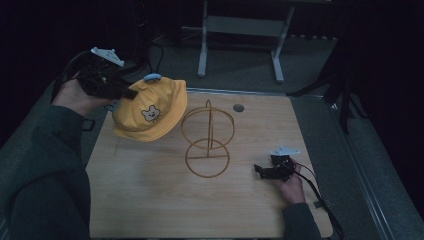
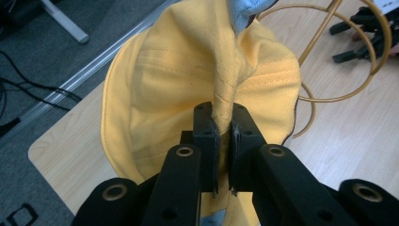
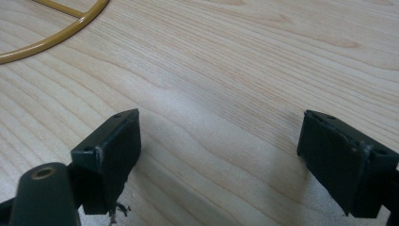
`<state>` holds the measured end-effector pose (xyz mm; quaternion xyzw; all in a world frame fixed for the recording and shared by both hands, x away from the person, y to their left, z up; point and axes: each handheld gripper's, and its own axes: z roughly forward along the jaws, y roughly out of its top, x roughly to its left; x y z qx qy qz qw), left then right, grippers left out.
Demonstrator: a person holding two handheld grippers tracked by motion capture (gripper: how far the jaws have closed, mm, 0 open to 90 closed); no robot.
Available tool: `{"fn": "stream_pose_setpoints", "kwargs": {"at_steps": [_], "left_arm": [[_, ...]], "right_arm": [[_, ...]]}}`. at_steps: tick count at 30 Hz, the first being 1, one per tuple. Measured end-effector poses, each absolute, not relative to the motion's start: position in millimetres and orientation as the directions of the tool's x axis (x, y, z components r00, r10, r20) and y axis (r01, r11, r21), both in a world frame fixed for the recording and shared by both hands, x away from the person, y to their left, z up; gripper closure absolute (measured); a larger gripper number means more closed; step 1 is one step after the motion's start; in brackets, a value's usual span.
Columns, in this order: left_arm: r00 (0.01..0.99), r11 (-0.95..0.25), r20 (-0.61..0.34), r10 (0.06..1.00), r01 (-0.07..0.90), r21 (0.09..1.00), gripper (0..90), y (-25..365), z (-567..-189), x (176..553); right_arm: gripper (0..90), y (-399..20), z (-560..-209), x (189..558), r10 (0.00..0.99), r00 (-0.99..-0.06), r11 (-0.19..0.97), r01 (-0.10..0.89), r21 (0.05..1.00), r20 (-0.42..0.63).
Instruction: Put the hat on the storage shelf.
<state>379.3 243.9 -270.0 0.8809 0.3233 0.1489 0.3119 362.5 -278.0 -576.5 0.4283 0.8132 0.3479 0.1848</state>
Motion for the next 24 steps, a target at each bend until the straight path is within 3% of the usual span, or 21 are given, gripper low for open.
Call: {"fn": "stream_pose_setpoints", "kwargs": {"at_steps": [24], "left_arm": [[0.791, -0.603, 0.047, 0.610, 0.425, 0.675, 83.8, 240, -259, 370]], "right_arm": [[13.8, -278, -577, 363, 0.825, -0.565, 0.391, 0.567, 0.725, -0.004]]}}
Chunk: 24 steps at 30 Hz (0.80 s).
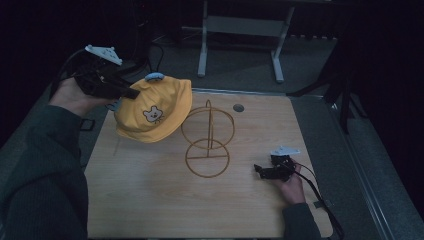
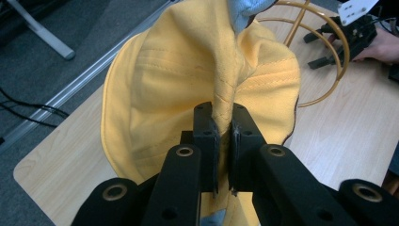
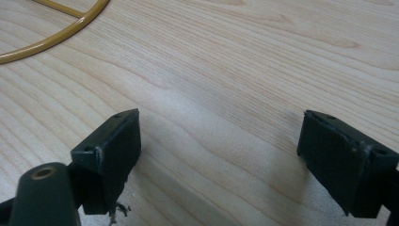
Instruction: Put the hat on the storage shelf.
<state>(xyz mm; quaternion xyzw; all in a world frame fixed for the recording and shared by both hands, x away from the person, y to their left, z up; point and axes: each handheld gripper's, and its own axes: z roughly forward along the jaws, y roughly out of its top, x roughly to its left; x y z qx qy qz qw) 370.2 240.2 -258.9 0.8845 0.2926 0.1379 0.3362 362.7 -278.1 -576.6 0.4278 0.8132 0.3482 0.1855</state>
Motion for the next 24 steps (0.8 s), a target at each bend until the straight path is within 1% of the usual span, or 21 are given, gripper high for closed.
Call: {"fn": "stream_pose_setpoints", "kwargs": {"at_steps": [24], "left_arm": [[0.827, -0.626, 0.064, 0.558, 0.369, 0.687, 83.8, 223, -244, 367]], "right_arm": [[13.8, -278, -577, 363, 0.824, -0.567, 0.391, 0.564, 0.727, -0.003]]}}
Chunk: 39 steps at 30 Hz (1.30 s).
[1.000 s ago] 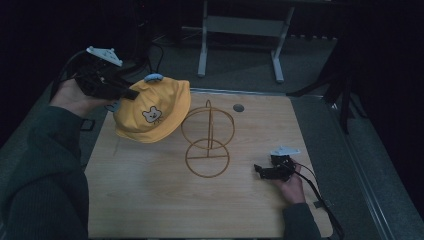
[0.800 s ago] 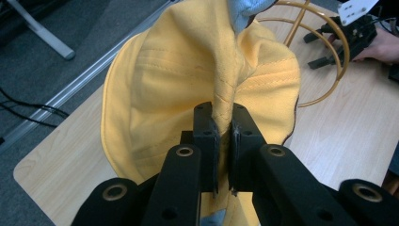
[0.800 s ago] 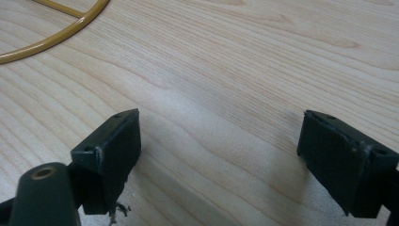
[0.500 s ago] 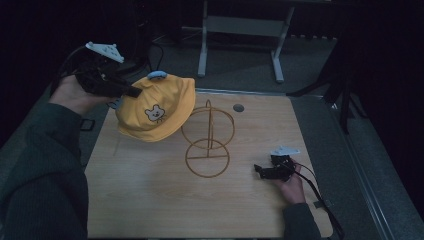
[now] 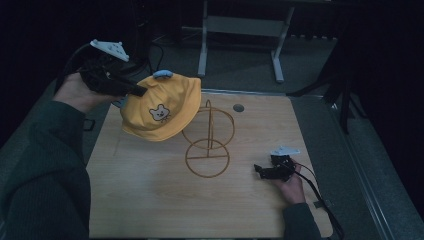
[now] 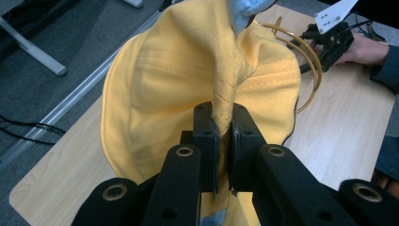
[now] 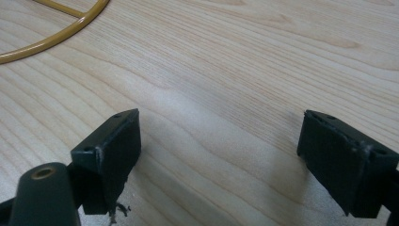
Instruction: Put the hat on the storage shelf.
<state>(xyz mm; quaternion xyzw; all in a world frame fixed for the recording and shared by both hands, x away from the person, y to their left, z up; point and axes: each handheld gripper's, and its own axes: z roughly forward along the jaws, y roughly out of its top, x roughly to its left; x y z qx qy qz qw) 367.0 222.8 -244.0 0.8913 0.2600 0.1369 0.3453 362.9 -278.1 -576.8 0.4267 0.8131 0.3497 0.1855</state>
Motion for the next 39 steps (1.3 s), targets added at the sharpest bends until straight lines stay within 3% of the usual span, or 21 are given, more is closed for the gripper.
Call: {"fn": "stream_pose_setpoints", "kwargs": {"at_steps": [39], "left_arm": [[0.874, -0.662, 0.062, 0.481, 0.316, 0.680, 83.5, 179, -248, 375]], "right_arm": [[13.8, -278, -577, 363, 0.824, -0.566, 0.390, 0.564, 0.728, -0.002]]}}
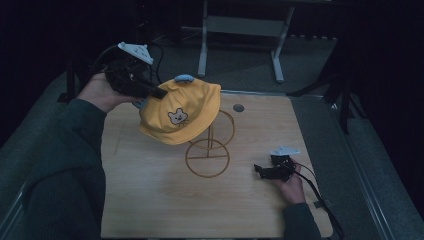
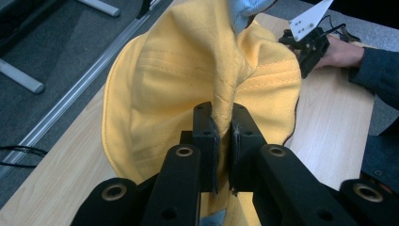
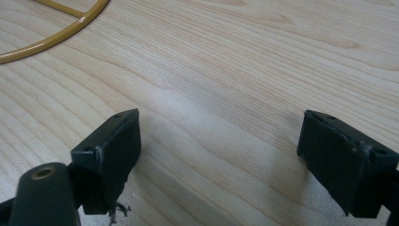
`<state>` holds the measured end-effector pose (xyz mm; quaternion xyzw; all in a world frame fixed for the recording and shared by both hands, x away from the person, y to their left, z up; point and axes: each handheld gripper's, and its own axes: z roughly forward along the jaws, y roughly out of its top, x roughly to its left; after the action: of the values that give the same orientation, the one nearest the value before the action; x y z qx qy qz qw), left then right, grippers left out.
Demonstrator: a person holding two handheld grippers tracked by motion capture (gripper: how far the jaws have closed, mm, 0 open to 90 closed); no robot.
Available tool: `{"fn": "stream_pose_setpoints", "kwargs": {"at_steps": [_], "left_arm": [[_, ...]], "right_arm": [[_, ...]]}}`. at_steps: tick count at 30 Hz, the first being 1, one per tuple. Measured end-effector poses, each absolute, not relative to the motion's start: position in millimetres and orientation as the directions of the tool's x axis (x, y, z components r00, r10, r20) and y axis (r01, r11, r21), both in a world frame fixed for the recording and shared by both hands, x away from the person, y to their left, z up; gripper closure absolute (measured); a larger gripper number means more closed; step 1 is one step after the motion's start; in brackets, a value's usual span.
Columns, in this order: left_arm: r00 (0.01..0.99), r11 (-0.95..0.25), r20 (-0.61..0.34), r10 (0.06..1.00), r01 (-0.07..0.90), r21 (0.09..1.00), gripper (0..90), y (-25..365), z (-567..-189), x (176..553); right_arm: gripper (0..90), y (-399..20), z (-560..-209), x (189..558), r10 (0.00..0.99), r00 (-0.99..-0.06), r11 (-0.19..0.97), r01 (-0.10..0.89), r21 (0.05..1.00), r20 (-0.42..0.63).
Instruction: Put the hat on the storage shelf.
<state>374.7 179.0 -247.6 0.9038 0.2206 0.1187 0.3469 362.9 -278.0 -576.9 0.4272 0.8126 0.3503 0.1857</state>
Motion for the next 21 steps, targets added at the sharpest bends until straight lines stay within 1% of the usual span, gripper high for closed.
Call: {"fn": "stream_pose_setpoints", "kwargs": {"at_steps": [21], "left_arm": [[0.881, -0.668, 0.061, 0.469, 0.309, 0.677, 82.8, 158, -252, 382]], "right_arm": [[13.8, -278, -577, 363, 0.824, -0.566, 0.390, 0.564, 0.728, -0.003]]}}
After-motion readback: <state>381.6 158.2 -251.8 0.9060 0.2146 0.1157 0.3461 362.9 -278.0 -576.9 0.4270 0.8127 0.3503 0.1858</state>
